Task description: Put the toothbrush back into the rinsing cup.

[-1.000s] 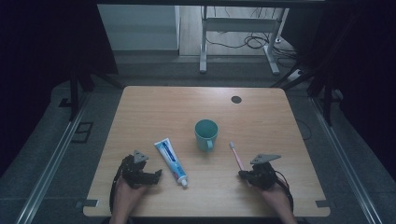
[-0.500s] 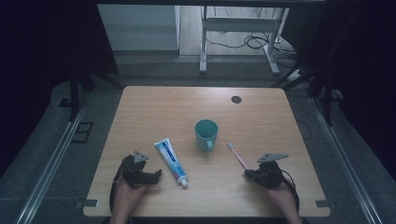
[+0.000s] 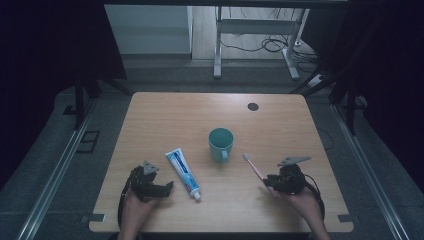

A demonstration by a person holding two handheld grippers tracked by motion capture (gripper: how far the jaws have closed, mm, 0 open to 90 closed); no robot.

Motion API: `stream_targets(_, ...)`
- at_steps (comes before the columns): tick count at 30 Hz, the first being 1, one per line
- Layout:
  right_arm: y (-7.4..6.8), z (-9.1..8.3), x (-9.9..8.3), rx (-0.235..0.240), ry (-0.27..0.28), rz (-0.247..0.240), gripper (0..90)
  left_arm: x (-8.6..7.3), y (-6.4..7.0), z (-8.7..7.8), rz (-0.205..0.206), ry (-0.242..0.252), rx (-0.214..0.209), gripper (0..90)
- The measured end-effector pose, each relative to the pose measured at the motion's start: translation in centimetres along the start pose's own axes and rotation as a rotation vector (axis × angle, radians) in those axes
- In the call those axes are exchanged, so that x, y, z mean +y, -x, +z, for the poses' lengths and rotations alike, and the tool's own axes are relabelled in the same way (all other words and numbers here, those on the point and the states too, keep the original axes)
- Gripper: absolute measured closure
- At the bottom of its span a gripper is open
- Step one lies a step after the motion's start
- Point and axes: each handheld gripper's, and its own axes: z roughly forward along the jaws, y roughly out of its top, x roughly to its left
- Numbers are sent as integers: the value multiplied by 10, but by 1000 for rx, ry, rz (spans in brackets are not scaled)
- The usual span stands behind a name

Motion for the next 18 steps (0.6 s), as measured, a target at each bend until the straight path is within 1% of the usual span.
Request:
stream_targets(3, 1, 2, 9, 2, -52, 0, 616, 0, 0, 0, -3, 0, 0, 0)
stream_targets(5, 2, 4, 14, -12, -87, -13, 600, 0, 0, 0, -4, 0, 0, 0)
stream_targets(8, 1, 8, 21, -8, -131, -19, 578, 0, 0, 0, -5, 1, 0, 0)
stream_targets(10, 1, 11, 25, -16, -157, -28, 574, 0, 0, 0, -4, 0, 0, 0)
stream_targets(18, -2, 23, 46, -58, -289, -73, 615, 0, 0, 0, -4, 0, 0, 0)
